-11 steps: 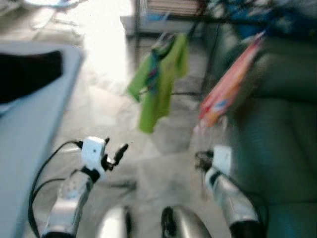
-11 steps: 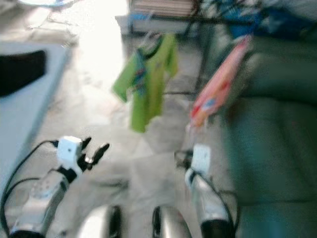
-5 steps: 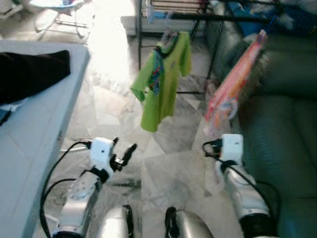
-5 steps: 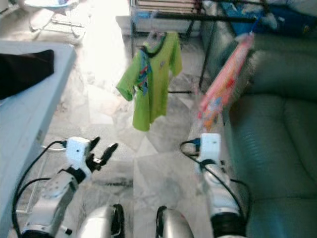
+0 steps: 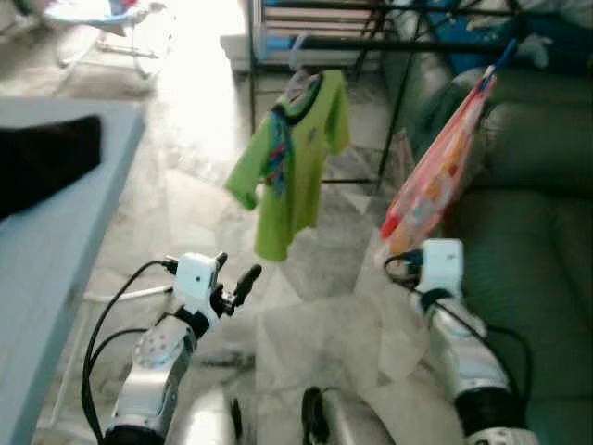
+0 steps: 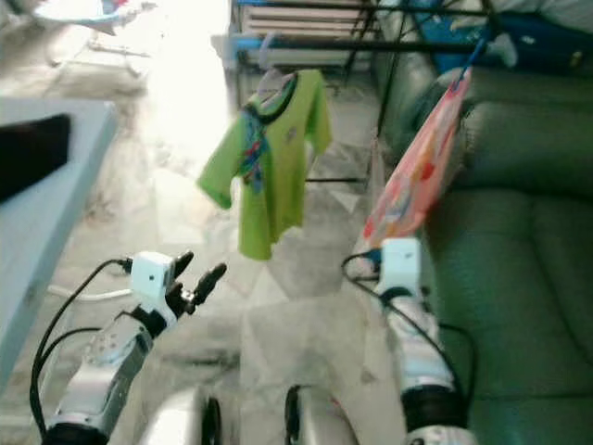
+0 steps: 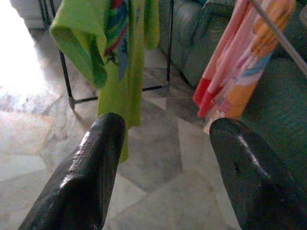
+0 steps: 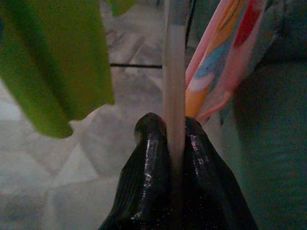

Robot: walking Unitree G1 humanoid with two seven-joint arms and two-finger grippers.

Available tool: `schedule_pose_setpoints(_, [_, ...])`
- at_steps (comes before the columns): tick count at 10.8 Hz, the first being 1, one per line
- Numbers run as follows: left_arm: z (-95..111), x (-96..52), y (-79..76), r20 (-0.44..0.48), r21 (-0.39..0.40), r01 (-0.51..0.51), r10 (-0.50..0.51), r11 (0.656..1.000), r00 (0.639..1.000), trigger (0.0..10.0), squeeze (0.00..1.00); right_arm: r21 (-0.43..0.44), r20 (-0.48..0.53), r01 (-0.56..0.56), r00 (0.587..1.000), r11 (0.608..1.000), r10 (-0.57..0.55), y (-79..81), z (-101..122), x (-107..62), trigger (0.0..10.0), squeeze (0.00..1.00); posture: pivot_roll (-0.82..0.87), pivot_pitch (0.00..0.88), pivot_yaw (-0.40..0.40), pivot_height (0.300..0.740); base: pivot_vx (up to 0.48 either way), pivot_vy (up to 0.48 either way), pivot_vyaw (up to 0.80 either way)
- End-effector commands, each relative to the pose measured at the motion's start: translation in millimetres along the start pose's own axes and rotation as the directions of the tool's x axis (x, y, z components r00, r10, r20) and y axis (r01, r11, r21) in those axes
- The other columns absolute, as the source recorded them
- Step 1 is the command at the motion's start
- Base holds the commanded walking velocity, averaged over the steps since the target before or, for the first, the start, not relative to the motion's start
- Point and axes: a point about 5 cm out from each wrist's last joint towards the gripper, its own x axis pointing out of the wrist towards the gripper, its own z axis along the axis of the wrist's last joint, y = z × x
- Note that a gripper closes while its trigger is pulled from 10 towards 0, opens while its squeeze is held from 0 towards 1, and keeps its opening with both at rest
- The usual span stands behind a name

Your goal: Hang hanger

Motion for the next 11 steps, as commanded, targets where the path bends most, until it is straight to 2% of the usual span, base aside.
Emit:
schedule_pose_setpoints(1, [-3.6, -4.7, 5.2, -0.018, 0.010, -0.016, 0.016, 1.000, 1.000, 10.0, 0.00, 0.006, 0.023, -0.004, 1.000, 1.000, 0.004, 4.6, 3.3, 1.2, 10.0, 0.00, -0.02, 0.200, -0.080, 0.740, 0.352, 0.000, 0.00])
schedule_pose_setpoints(4, [-5.3, -3.8, 1.8, -0.018, 0.003, -0.008, 0.008, 1.000, 1.000, 10.0, 0.00, -0.002, 0.070, 0.031, 0.997, 1.000, -0.031, -6.8, 12.0, 4.9, 10.0, 0.00, -0.02, 0.197, -0.083, 0.740, 0.356, 0.000, 0.00])
schedule_pose_setpoints(5, [-5.3, -3.4, 1.6, -0.017, 0.004, -0.008, 0.008, 1.000, 1.000, 10.0, 0.00, -0.002, 0.077, 0.034, 0.996, 0.999, -0.034, -10.8, 15.4, 7.4, 10.0, 0.00, -0.02, 0.195, -0.084, 0.740, 0.356, 0.322, 0.00])
schedule_pose_setpoints(7, [-4.2, -1.3, 1.6, -0.012, 0.006, -0.002, 0.002, 1.000, 1.000, 10.0, 0.00, 0.013, 0.103, 0.029, 0.994, 1.000, -0.030, -11.9, 21.0, 10.2, 10.0, 0.00, -0.02, 0.190, -0.083, 0.740, 0.352, 0.322, 0.00])
schedule_pose_setpoints(11, [-4.3, -0.7, 2.1, -0.016, 0.011, 0.001, -0.001, 1.000, 1.000, 10.0, 0.00, -0.035, 0.108, -0.027, 0.994, 0.999, 0.031, -4.7, 24.8, 14.0, 10.0, 0.00, -0.02, 0.187, -0.082, 0.740, 0.345, 0.332, 0.00])
